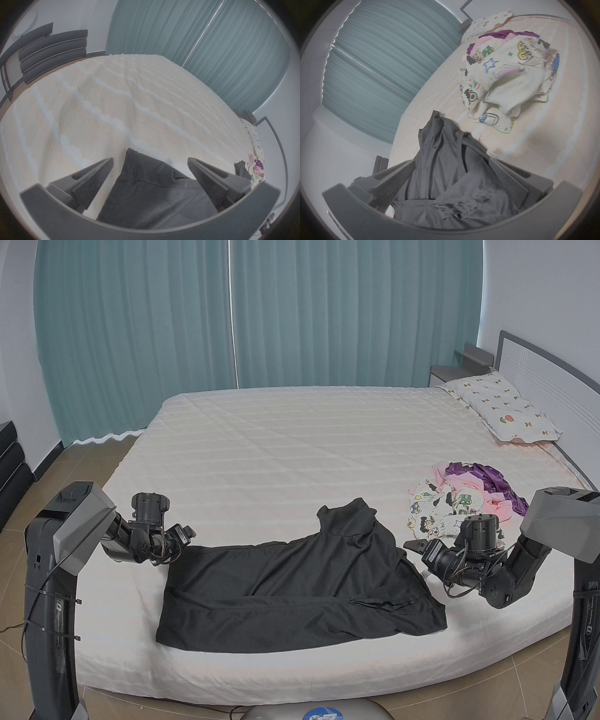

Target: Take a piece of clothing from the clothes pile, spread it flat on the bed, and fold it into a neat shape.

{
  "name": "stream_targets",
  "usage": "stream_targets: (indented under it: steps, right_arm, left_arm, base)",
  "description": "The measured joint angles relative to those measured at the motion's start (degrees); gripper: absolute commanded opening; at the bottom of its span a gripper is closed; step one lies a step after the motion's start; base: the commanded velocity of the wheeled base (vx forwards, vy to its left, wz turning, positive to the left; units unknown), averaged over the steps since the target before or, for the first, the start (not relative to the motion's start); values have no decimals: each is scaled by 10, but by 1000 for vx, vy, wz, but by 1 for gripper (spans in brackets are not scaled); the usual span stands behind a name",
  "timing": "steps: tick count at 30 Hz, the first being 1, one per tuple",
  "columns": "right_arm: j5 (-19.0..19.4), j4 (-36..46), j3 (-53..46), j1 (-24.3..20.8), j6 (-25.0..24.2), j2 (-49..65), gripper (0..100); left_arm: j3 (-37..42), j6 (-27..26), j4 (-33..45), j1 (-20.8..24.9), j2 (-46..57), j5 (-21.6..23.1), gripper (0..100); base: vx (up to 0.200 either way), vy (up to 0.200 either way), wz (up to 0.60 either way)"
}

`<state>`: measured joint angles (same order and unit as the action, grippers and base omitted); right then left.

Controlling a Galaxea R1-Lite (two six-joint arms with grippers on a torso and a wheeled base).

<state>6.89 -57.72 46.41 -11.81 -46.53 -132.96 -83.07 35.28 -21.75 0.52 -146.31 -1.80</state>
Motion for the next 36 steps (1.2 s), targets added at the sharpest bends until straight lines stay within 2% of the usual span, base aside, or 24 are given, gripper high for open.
stream_targets:
  steps: [1,2,9,15,20,26,36]
  right_arm:
    - [-1,2,7,-1,3,-2,100]
    - [-3,6,15,-1,6,-5,100]
    - [-6,60,81,-3,44,-18,100]
    - [-17,122,170,-3,128,-44,100]
    - [-42,176,264,-7,174,-79,100]
    - [-57,251,376,-17,196,-135,100]
    - [-67,273,463,-19,202,-211,100]
  left_arm:
    - [-2,0,0,0,-2,0,100]
    - [-4,0,0,0,-5,0,0]
    - [-20,0,1,0,-21,0,0]
    - [-22,17,0,0,-27,-5,0]
    - [-17,50,-2,0,-23,-17,0]
    - [6,75,-6,-3,-4,-21,0]
    - [23,83,-8,-4,11,-21,0]
  base:
    - [0,0,0]
    - [0,0,0]
    - [0,0,0]
    - [0,0,0]
    - [0,0,0]
    - [0,0,0]
    - [0,0,0]
